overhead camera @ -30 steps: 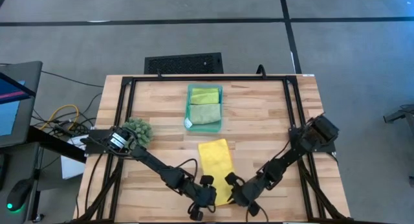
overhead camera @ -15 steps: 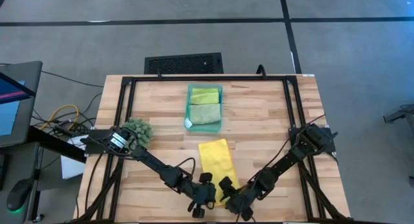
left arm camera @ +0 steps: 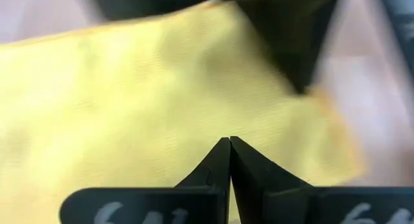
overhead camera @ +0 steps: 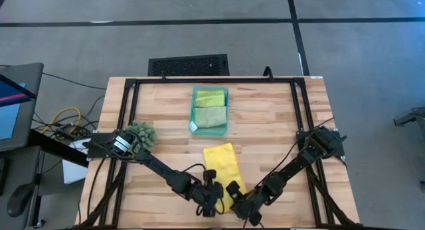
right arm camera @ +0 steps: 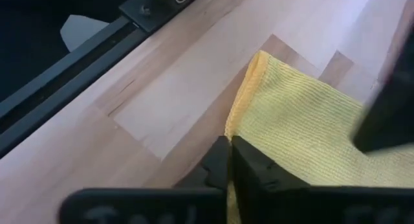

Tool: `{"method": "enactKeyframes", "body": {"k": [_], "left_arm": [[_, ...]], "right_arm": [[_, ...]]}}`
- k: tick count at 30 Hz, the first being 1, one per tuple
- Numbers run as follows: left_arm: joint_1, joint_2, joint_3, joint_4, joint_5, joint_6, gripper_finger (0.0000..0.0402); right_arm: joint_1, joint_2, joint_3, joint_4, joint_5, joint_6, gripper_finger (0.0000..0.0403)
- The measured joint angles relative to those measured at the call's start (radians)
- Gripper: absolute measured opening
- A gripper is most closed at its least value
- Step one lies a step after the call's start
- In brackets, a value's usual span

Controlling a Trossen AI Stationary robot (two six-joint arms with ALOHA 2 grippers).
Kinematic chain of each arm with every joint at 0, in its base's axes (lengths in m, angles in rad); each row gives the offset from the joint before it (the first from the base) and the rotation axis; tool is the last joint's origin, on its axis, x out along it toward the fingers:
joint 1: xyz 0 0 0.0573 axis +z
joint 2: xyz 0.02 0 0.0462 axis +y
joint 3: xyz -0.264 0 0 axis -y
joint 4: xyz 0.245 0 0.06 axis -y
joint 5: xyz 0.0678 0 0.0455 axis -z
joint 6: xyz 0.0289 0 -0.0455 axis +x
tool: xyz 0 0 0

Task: Fold microfiber towels
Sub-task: Fold the yellow microfiber cloth

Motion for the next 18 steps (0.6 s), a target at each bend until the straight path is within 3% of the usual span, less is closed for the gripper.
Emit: {"method": "enactKeyframes", "body": {"k": [3, 6, 12, 18], "left_arm": [[0.001, 0.000, -0.015, -0.044, -0.089, -0.015, 0.0000], [0.004, 0.000, -0.047, -0.045, -0.133, -0.016, 0.0000], [0.009, -0.002, -0.079, 0.033, -0.062, -0.029, 0.0000], [0.002, 0.000, -0.063, 0.124, 0.018, 0.056, 0.0000]], "right_arm": [[0.006, -0.004, 0.000, -0.005, -0.014, -0.009, 0.0009], [0.006, -0.022, -0.001, -0.012, -0.036, 0.003, 0.0012], [0.017, -0.119, -0.010, -0.156, -0.089, 0.035, 0.0006], [0.036, -0.167, -0.008, -0.179, -0.139, 0.065, 0.0013]]}}
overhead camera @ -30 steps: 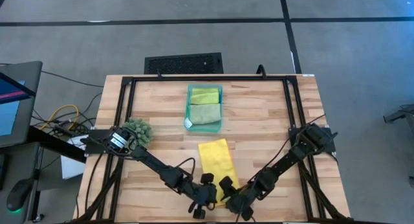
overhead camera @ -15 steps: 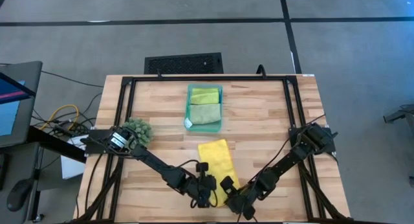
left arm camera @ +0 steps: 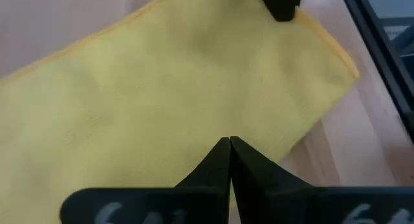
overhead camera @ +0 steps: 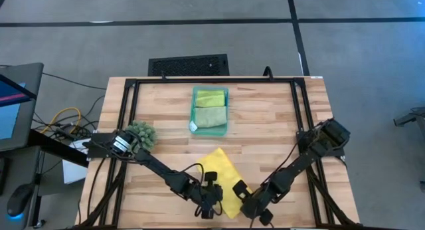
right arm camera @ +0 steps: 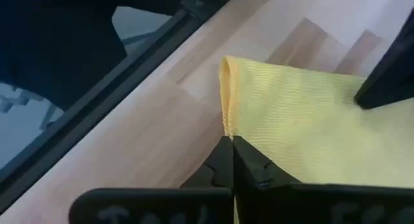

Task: Fold microfiber towels
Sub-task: Fold the yellow microfiber cloth

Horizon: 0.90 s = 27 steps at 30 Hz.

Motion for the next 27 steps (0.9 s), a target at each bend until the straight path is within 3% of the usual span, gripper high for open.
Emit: {"method": "enactKeyframes", "body": {"k": [6, 11, 15, 20, 27], "left_arm": [[-0.016, -0.010, 0.086, -0.209, -0.118, -0.038, 0.0000], [-0.019, -0.010, 0.089, -0.332, -0.155, -0.117, 0.0000], [-0.018, 0.014, 0.089, -0.307, -0.209, -0.102, 0.0000], [-0.014, 0.059, 0.093, -0.197, -0.140, -0.044, 0.0000], [-0.025, 0.049, 0.159, -0.320, -0.176, 0.004, 0.0000]], "right_arm": [[0.018, -0.001, 0.001, -0.018, 0.000, 0.000, 0.0005], [0.016, -0.002, 0.003, -0.010, 0.001, 0.005, 0.0007], [0.016, -0.007, 0.003, -0.012, 0.017, 0.018, 0.0010], [0.016, -0.071, 0.005, -0.041, 0.116, 0.021, 0.0003], [-0.006, -0.160, 0.009, -0.027, 0.163, 0.036, 0.0010]]}}
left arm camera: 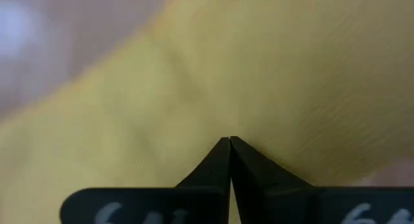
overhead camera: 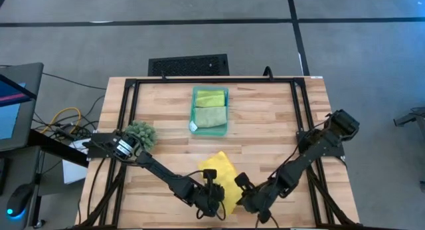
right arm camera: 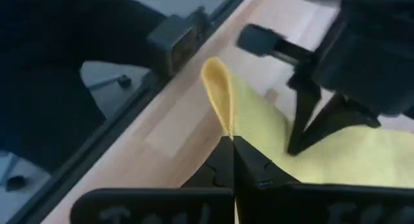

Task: Fold microfiber towels
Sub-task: Fold the yellow microfiber cloth

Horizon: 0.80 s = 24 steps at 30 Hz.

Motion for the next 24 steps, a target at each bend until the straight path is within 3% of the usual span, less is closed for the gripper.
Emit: {"method": "enactKeyframes", "body": {"k": [5, 12, 18, 24], "left_arm": [[-0.042, -0.010, 0.139, -0.245, -0.149, -0.040, 0.0000], [-0.133, -0.020, 0.174, -0.505, -0.254, -0.226, 0.0000], [-0.151, -0.019, 0.075, -0.677, -0.336, -0.485, 0.0000], [-0.148, -0.019, -0.073, -0.656, -0.331, -0.631, 0.0000]], "right_arm": [[-0.078, -0.004, -0.001, 0.010, -0.019, -0.010, 0.0005], [-0.231, 0.026, -0.004, 0.020, -0.155, -0.058, 0.0011], [-0.328, 0.025, -0.003, 0.073, -0.176, -0.112, 0.0007], [-0.419, 0.079, -0.007, 0.131, -0.263, -0.140, 0.0008]]}}
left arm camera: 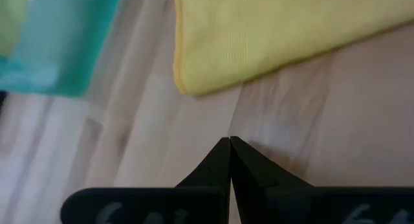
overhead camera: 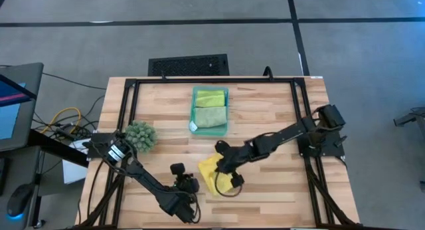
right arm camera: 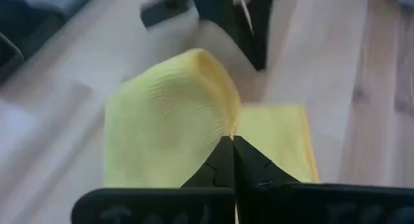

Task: Fold microfiber towels
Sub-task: Fold the yellow microfiber cloth

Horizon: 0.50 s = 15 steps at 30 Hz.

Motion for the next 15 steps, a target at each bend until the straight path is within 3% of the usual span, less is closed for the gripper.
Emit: {"method": "enactKeyframes", "body": {"k": [9, 15], "left_arm": [[0.026, -0.011, -0.153, 0.279, -0.051, 0.032, 0.0000], [0.036, -0.008, -0.160, 0.303, -0.073, 0.033, 0.0000]], "right_arm": [[-0.086, 0.125, 0.015, 0.128, -0.022, -0.036, 0.0010], [-0.114, 0.209, 0.053, 0.113, -0.024, -0.029, 0.0010]]}}
